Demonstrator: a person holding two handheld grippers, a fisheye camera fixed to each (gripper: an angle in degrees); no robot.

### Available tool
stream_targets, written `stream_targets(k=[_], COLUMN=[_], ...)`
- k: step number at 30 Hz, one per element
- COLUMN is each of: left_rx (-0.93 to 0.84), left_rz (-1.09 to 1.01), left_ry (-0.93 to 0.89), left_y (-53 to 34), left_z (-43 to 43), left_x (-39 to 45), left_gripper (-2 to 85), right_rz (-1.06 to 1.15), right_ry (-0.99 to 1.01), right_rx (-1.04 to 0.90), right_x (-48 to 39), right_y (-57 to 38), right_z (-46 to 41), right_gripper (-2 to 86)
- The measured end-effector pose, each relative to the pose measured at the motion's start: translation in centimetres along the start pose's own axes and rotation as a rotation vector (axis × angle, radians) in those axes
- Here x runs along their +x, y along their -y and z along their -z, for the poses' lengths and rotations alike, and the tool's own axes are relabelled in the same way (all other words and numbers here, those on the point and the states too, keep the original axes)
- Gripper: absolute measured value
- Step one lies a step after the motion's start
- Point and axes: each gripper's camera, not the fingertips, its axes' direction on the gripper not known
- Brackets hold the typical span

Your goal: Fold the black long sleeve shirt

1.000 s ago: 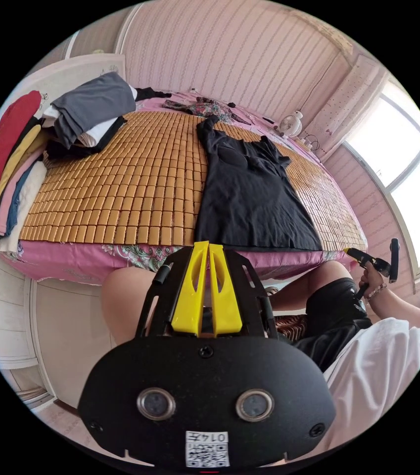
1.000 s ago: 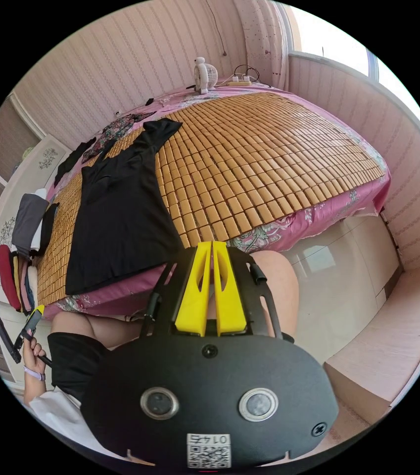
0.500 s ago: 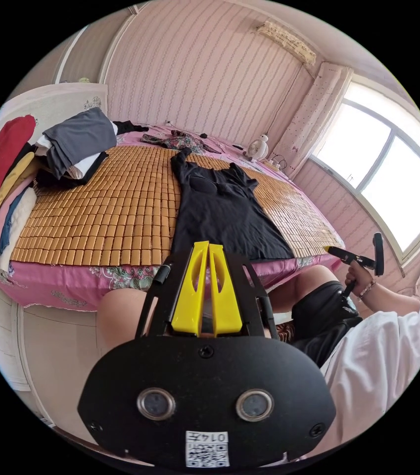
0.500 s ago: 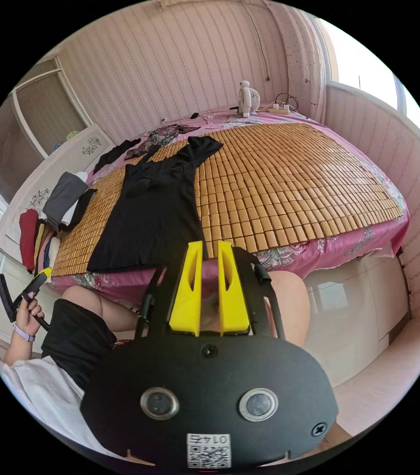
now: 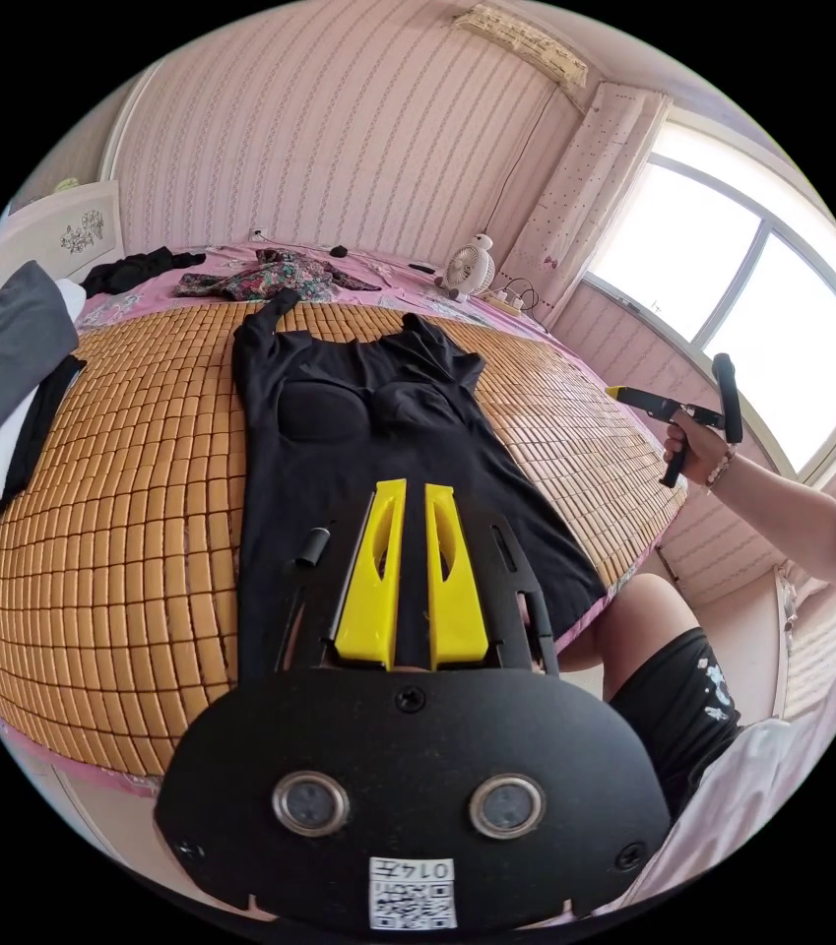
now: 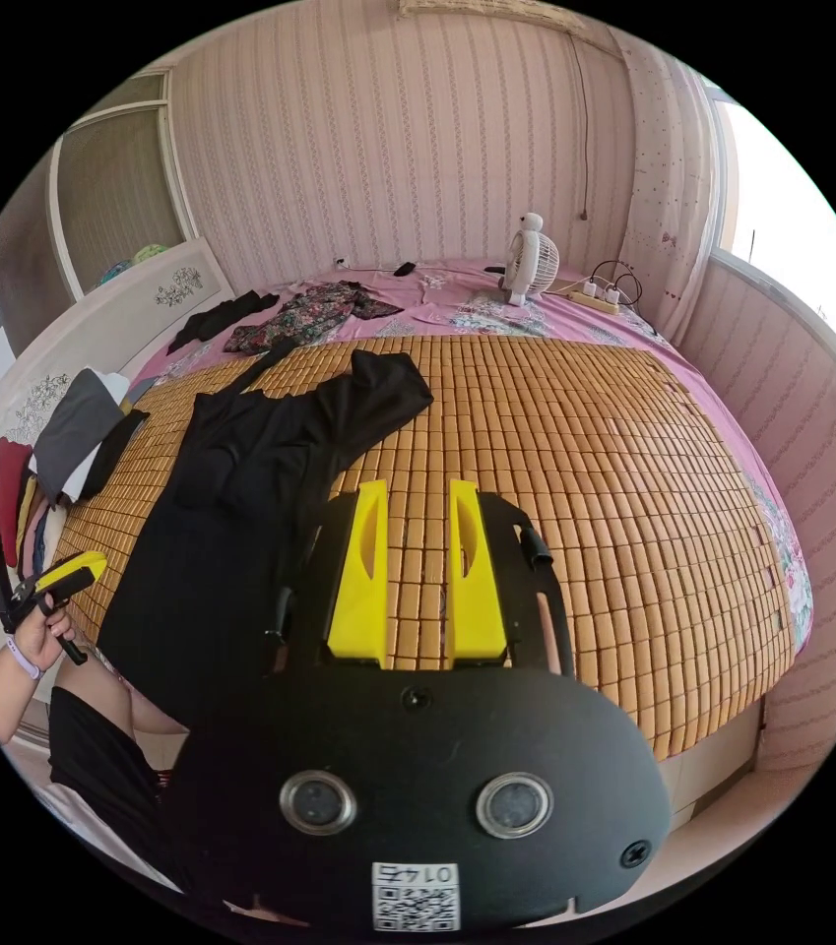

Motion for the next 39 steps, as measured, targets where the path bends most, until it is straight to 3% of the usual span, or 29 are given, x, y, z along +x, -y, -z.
stream_targets(k=[10, 17, 23, 27, 31, 33, 37, 39], left_rx=[-0.207, -0.217, -0.205, -0.205, -0.168, -0.081, -0.002, 0.006], left_rz=[-0.040, -0.069, -0.043, -0.046, -0.055, -0.028, -0.098, -0.139], left_ry=[0.121, 0.153, 0.110, 0.117, 0.183, 0.111, 0.060, 0.054], left_y=[3.2, 0.0, -2.4, -3.7, -4.8, -4.6, -2.9, -2.2], left_z=[-18.6, -21.8, -23.5, -24.6, -25.0, -23.5, -22.2, -22.7], left_x=[-4.8, -5.0, -6.5, -6.8, -5.7, -5.1, -2.2, -1.2], left_gripper=[-0.1, -0.5, -0.7, -0.7, -0.7, -0.7, -0.7, -0.7], right_rz=[0.059, 0.022, 0.058, -0.013, 0.128, 0.264, 0.272, 0.236], right_ry=[0.027, -0.044, 0.156, 0.374, 0.332, 0.331, 0.354, 0.199], right_rx=[-0.052, -0.247, -0.185, 0.039, 0.235, 0.281, 0.338, 0.252], right_x=[2.8, 4.3, 6.3, 8.4, 6.8, 6.1, 7.7, 9.5], right_y=[13.2, 16.9, 14.0, 6.3, 1.4, 2.1, 5.6, 7.5], right_z=[-13.1, -21.9, -17.2, -5.3, 7.4, 12.8, 15.1, 11.7], right_gripper=[11.7, 7.7, 1.3, 1.2, 1.1, 1.6, 2.9, 3.8])
